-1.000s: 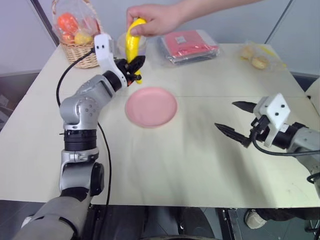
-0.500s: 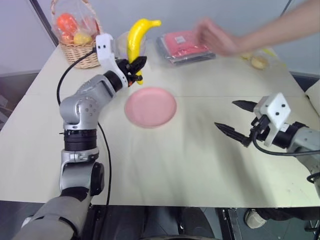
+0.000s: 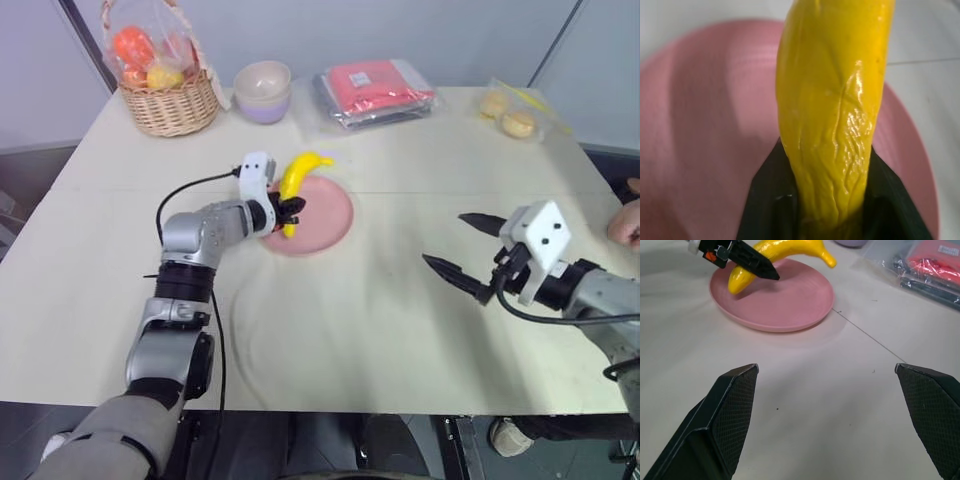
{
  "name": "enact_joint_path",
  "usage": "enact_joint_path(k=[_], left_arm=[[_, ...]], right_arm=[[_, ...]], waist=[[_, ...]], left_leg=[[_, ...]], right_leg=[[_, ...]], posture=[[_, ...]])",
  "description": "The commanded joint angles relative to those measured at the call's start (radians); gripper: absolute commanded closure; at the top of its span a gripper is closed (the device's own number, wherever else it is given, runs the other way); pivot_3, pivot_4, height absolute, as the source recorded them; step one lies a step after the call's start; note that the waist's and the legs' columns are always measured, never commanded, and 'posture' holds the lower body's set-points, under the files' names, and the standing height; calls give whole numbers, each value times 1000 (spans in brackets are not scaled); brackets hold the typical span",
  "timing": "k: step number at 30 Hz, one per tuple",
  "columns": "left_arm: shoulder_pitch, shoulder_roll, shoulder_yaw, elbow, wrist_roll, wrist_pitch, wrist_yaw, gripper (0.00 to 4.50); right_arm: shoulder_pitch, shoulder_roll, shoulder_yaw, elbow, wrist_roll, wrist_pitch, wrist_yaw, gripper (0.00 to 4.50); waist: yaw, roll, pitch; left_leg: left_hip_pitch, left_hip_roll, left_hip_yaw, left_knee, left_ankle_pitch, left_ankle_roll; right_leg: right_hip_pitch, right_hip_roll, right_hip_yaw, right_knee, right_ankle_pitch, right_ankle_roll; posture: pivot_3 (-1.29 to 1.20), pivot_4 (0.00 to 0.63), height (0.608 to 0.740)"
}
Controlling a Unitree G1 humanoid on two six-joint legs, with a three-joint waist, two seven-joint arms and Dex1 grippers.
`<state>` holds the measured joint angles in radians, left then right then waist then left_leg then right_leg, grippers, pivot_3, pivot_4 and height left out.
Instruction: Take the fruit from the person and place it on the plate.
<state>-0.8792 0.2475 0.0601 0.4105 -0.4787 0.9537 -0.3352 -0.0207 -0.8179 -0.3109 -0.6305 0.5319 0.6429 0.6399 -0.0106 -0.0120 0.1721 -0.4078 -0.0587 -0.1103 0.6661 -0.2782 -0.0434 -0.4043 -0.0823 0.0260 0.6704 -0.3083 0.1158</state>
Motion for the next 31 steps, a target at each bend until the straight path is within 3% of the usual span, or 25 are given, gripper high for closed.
enact_joint_path(k=[1, 4, 10, 21, 31], left_arm=[[-15, -1, -1, -44, -2, 27, -28, 1479], [-13, 3, 3, -70, -2, 45, -34, 72], [7, 58, 8, -260, -24, 74, -76, 72], [139, 291, 36, -695, -42, 151, -123, 72], [286, 266, 153, -949, -106, 249, -18, 72]], right_arm=[[2, 8, -29, -47, 5, -3, -20, 0], [6, 12, -29, -53, 5, -2, -26, 0], [13, 12, -32, -60, 7, 0, -32, 0], [-23, -19, -30, -17, 8, -11, 15, 0], [-153, -31, 58, 98, -12, -52, 91, 0]], waist=[[0, 0, 0], [0, 0, 0], [-2, 0, 0], [0, 0, 0], [-1, 0, 0]], left_leg=[[0, 0, 0, 0, 0, 0], [0, 0, 0, 0, 0, 0], [0, 0, 0, 0, 0, 0], [0, 0, 0, 0, 0, 0], [0, 1, 0, 0, 0, 0]], right_leg=[[0, 0, 0, 0, 0, 0], [0, 0, 0, 0, 0, 0], [0, 0, 0, 0, 0, 0], [0, 0, 0, 0, 0, 0], [0, 0, 0, 0, 0, 0]], posture=[[0, 150, 740], [0, 150, 740], [0, 150, 740], [0, 150, 740], [0, 150, 740]])
